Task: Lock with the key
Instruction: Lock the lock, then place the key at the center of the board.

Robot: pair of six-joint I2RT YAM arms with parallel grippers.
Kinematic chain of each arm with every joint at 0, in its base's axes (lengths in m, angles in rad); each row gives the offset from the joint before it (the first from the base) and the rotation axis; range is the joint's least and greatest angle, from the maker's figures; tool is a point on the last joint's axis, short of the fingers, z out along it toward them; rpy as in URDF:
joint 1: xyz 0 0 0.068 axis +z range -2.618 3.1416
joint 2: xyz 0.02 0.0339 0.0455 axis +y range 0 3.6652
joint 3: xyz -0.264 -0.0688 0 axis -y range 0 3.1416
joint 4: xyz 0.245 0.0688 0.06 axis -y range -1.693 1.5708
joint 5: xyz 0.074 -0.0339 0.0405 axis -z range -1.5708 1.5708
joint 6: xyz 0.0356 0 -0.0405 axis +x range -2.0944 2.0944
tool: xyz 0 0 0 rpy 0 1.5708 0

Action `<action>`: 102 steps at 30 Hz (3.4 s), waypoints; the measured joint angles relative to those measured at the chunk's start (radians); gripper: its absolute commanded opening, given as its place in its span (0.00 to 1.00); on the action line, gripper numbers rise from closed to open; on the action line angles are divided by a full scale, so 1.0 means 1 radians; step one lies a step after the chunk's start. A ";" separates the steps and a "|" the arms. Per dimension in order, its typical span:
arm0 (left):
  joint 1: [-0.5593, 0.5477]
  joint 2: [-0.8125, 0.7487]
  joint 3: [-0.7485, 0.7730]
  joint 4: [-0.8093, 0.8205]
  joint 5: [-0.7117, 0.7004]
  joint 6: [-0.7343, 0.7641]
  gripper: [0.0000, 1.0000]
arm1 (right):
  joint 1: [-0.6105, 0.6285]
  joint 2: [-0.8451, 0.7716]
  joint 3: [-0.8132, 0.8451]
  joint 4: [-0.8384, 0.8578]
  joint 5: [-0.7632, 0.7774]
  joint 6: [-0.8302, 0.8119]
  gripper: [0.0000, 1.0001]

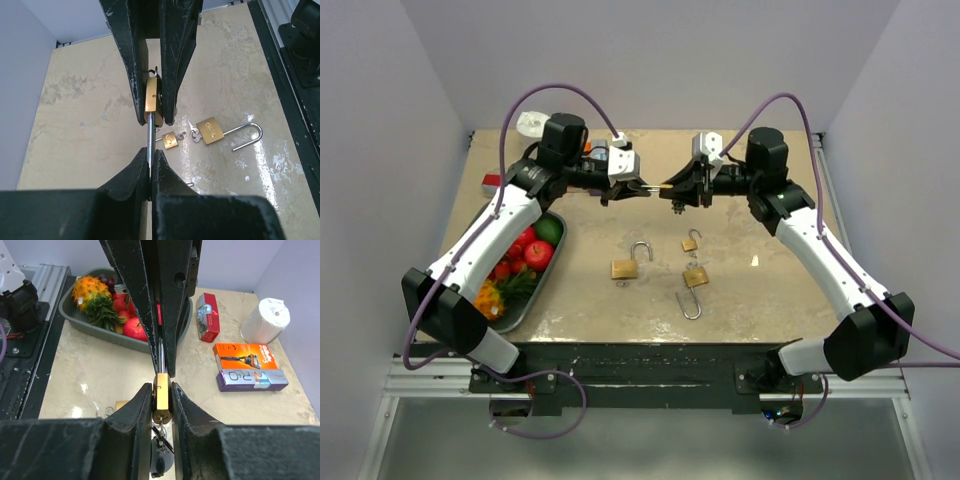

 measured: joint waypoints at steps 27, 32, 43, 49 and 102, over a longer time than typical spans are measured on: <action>0.006 0.001 -0.177 0.369 0.063 -0.258 0.00 | 0.000 0.061 -0.004 0.084 -0.038 0.056 0.00; 0.011 -0.010 -0.177 0.360 0.068 -0.240 0.00 | -0.001 0.061 0.027 0.030 -0.034 0.043 0.11; 0.086 -0.014 -0.165 0.157 0.104 -0.095 0.00 | -0.035 0.052 0.086 -0.200 0.057 -0.100 0.74; 0.101 -0.013 -0.138 0.051 0.095 -0.062 0.00 | -0.061 0.047 0.099 -0.285 0.129 -0.149 0.58; 0.195 0.002 -0.182 0.099 0.062 -0.082 0.00 | -0.225 0.206 0.237 -0.438 0.126 -0.170 0.00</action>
